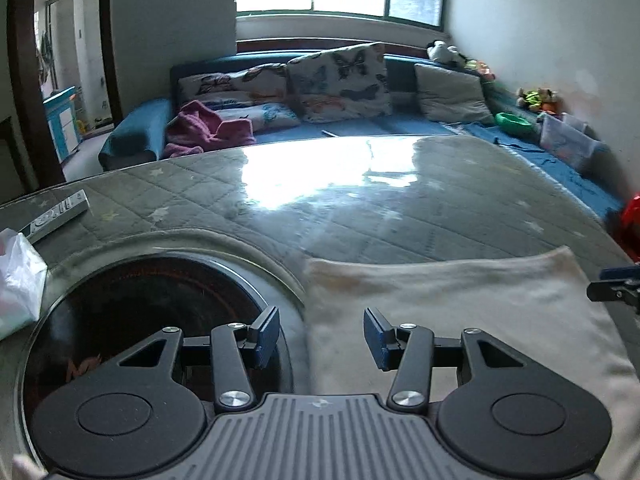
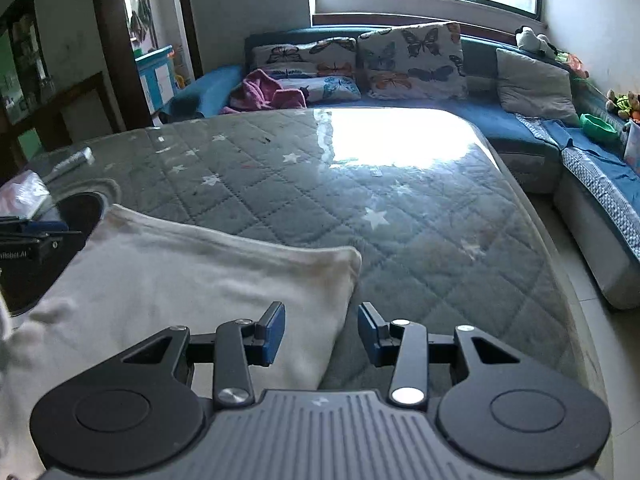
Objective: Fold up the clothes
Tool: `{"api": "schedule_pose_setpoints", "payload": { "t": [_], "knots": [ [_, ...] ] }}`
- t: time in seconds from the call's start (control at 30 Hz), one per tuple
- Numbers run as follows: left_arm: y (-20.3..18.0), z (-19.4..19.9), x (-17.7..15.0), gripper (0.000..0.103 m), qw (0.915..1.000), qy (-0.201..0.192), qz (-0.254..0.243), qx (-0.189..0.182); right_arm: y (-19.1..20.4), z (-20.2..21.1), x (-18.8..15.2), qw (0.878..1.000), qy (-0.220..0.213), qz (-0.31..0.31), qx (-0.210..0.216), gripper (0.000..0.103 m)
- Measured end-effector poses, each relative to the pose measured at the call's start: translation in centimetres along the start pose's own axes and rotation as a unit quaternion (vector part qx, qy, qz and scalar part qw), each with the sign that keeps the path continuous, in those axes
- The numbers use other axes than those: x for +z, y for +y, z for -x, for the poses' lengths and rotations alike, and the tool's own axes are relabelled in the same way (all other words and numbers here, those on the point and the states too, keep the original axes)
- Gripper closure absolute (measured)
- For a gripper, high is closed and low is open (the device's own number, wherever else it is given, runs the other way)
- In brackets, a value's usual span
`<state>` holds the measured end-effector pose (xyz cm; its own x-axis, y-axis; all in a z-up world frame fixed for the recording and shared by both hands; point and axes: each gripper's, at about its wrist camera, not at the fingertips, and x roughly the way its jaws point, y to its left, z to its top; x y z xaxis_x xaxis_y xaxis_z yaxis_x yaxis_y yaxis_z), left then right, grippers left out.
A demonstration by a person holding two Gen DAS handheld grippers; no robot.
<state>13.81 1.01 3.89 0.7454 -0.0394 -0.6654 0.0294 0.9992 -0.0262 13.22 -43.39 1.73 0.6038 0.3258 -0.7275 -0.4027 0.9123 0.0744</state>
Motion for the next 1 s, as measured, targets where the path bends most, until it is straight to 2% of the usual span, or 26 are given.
{"api": "schedule_pose_setpoints", "payload": {
  "t": [0.13, 0.2, 0.27, 0.33, 0.37, 0.43, 0.6, 0.7, 0.8, 0.87, 0.9, 1.0],
  "knots": [
    [0.4, -1.9, 0.3, 0.055, 0.9999, 0.008, -0.008, 0.001, -0.3, -2.0, 0.9, 1.000, 0.011, -0.007, -0.002, 0.073],
    [0.4, -2.6, 0.3, 0.060, 0.9999, 0.012, -0.011, -0.003, -0.5, -2.6, 1.2, 1.000, 0.015, -0.005, -0.002, 0.078],
    [0.4, -2.8, 0.2, 0.075, 0.9998, 0.009, -0.013, -0.012, -0.5, -2.9, 1.4, 1.000, 0.015, 0.000, -0.002, 0.089],
    [0.3, -2.9, 0.2, 0.090, 0.9996, 0.005, -0.020, -0.020, -0.5, -3.3, 1.8, 1.000, 0.015, 0.002, -0.001, 0.094],
    [0.3, -2.9, 0.3, 0.096, 0.9995, 0.003, -0.025, -0.020, -0.4, -3.5, 2.0, 1.000, 0.014, 0.005, -0.001, 0.096],
    [0.3, -3.0, 0.4, 0.100, 0.9993, -0.004, -0.034, -0.014, -0.1, -3.9, 2.4, 1.000, 0.009, 0.016, -0.005, 0.096],
    [1.5, -3.7, 0.9, 0.100, 0.9997, -0.003, -0.019, 0.013, 0.5, -5.7, 3.8, 1.000, 0.004, 0.030, -0.002, 0.095],
    [1.9, -3.5, 1.1, 0.099, 0.9998, -0.001, -0.011, 0.014, 1.0, -6.0, 4.6, 0.999, 0.003, 0.039, -0.004, 0.088],
    [2.1, -2.7, 1.3, 0.095, 0.9999, -0.003, -0.004, 0.013, 1.6, -4.5, 4.5, 0.998, -0.006, 0.057, -0.001, 0.086],
    [2.1, -1.6, 1.2, 0.094, 0.9999, -0.011, -0.003, 0.008, 2.1, -2.7, 4.0, 0.997, -0.011, 0.070, 0.011, 0.080],
    [1.9, -0.9, 1.1, 0.092, 0.9999, -0.014, -0.004, 0.003, 2.4, -1.7, 3.5, 0.997, -0.011, 0.078, 0.020, 0.080],
    [0.8, 1.5, 0.1, 0.072, 0.9994, -0.023, -0.013, -0.020, 3.7, 1.1, 1.4, 0.993, -0.007, 0.106, 0.044, 0.071]
  ]
}}
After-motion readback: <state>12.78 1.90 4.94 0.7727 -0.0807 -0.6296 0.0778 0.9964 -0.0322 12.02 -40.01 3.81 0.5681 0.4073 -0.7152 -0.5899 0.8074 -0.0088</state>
